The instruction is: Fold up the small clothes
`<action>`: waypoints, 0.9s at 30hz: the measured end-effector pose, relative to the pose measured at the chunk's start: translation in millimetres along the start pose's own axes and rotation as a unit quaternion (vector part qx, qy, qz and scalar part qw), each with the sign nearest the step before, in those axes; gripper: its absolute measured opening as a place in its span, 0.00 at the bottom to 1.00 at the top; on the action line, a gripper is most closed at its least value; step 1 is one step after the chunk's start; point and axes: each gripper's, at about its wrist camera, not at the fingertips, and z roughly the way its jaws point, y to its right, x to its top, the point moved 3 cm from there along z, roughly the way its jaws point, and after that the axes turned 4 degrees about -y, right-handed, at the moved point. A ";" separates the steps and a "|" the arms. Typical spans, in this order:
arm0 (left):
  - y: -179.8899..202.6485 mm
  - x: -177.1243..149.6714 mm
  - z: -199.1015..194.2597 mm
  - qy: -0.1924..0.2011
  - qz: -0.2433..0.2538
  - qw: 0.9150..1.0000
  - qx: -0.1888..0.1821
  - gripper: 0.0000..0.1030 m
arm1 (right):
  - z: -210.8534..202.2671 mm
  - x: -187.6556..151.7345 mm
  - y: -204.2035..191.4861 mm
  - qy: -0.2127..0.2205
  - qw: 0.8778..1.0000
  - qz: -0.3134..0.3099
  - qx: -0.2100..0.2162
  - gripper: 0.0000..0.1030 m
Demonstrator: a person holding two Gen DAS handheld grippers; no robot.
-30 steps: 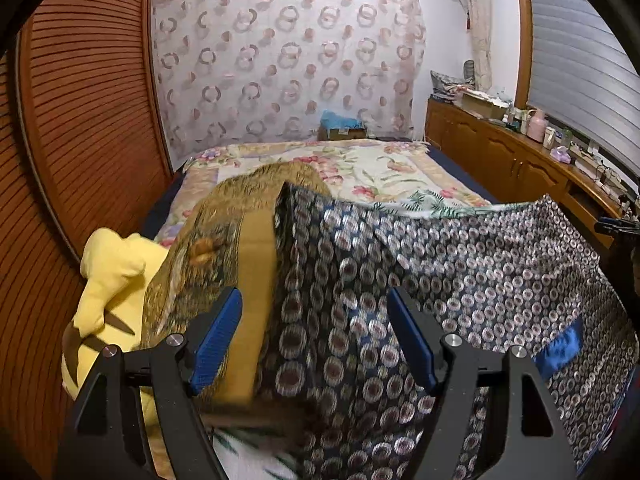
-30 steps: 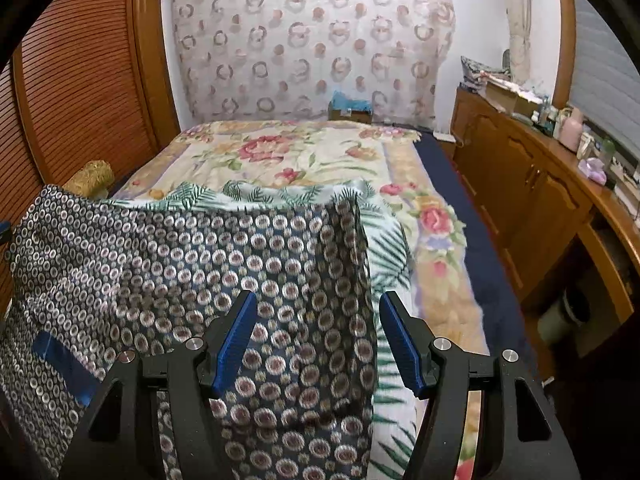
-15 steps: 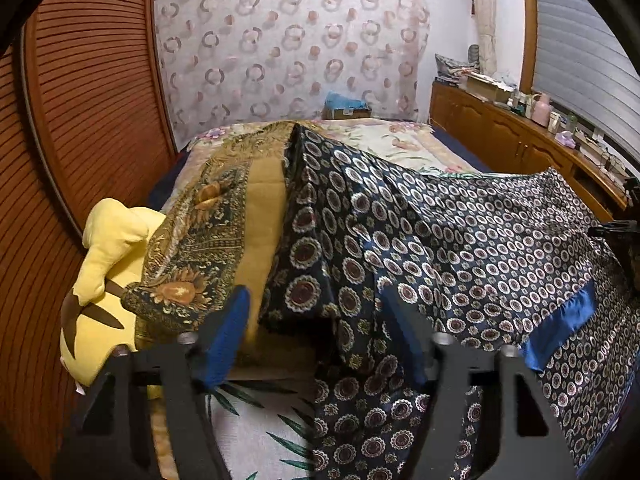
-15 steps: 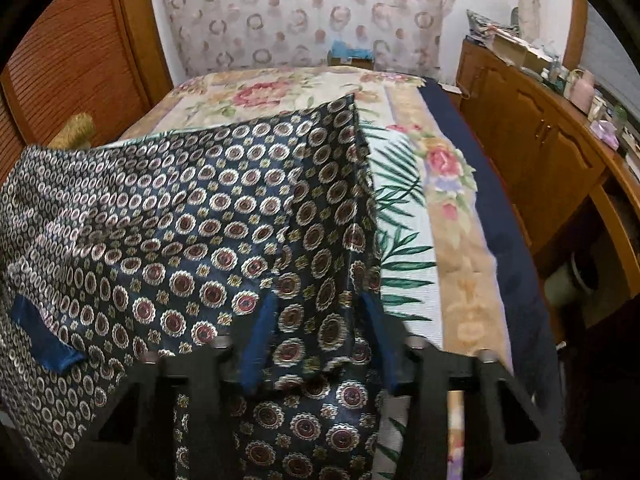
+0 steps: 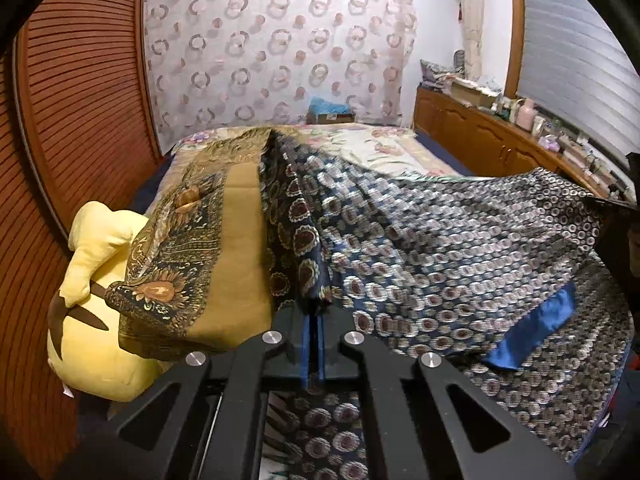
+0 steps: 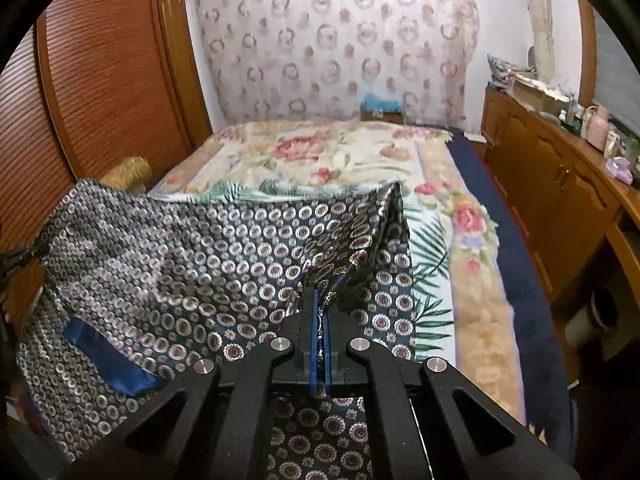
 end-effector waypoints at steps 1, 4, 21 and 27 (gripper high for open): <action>2.0 -0.4 -4.5 0.003 -0.003 1.000 -0.010 0.02 | -4.4 -1.8 0.5 0.004 1.000 0.001 0.000 0.01; 9.6 -2.8 -19.6 0.017 -0.001 1.000 -0.021 0.02 | -16.4 -6.7 2.4 0.012 1.000 0.000 -0.001 0.01; 8.4 -45.1 -48.8 0.014 -0.031 0.998 -0.049 0.02 | -50.4 -54.9 8.6 0.006 1.000 0.002 0.001 0.01; -1.5 -54.7 -53.9 0.009 -0.039 0.998 -0.042 0.02 | -66.4 -66.6 5.6 -0.005 1.000 0.002 -0.001 0.01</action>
